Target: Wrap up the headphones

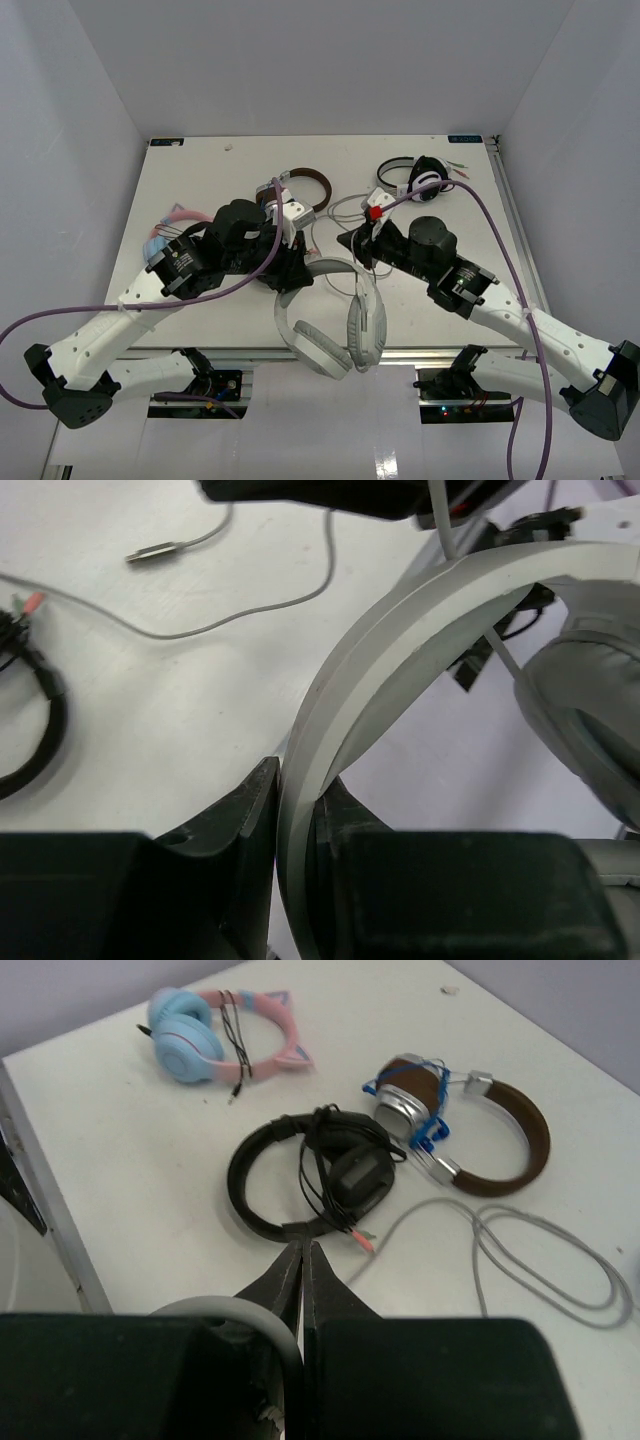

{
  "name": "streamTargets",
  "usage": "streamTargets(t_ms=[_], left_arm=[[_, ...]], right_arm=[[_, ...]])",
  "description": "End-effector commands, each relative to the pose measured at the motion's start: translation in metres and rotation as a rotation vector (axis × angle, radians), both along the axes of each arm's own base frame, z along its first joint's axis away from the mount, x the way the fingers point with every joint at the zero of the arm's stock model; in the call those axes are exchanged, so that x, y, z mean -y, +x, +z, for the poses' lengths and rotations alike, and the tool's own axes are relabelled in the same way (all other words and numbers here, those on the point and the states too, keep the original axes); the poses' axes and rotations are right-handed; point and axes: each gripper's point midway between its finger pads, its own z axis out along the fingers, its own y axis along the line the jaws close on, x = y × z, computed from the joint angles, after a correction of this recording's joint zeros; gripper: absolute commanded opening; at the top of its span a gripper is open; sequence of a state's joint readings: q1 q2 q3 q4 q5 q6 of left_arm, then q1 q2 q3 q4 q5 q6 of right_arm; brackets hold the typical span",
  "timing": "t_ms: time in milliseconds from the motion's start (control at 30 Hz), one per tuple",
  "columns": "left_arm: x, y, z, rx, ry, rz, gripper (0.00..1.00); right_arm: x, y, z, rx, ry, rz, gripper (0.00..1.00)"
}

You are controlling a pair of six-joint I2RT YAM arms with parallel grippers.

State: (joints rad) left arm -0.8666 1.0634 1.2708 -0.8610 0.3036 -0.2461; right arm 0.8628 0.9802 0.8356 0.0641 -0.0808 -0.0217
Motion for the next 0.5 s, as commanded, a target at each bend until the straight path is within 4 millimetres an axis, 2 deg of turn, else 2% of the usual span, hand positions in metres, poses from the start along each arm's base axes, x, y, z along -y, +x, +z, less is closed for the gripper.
streamTargets(t_ms=[0, 100, 233, 467], left_arm=[[-0.019, 0.017, 0.004, 0.065, 0.104, 0.098, 0.00], [-0.028, 0.029, -0.004, 0.080, 0.168, 0.168, 0.00], [-0.055, 0.057, -0.021, 0.137, 0.320, 0.342, 0.00], [-0.075, 0.077, -0.047, 0.157, 0.485, 0.461, 0.00]], right_arm=[[0.024, 0.018, 0.005, -0.026, -0.102, -0.147, 0.08], [0.028, 0.018, 0.005, -0.058, -0.126, -0.169, 0.08], [0.029, 0.015, 0.009, -0.085, -0.131, -0.167, 0.08], [0.016, 0.001, 0.016, -0.105, -0.116, -0.058, 0.08]])
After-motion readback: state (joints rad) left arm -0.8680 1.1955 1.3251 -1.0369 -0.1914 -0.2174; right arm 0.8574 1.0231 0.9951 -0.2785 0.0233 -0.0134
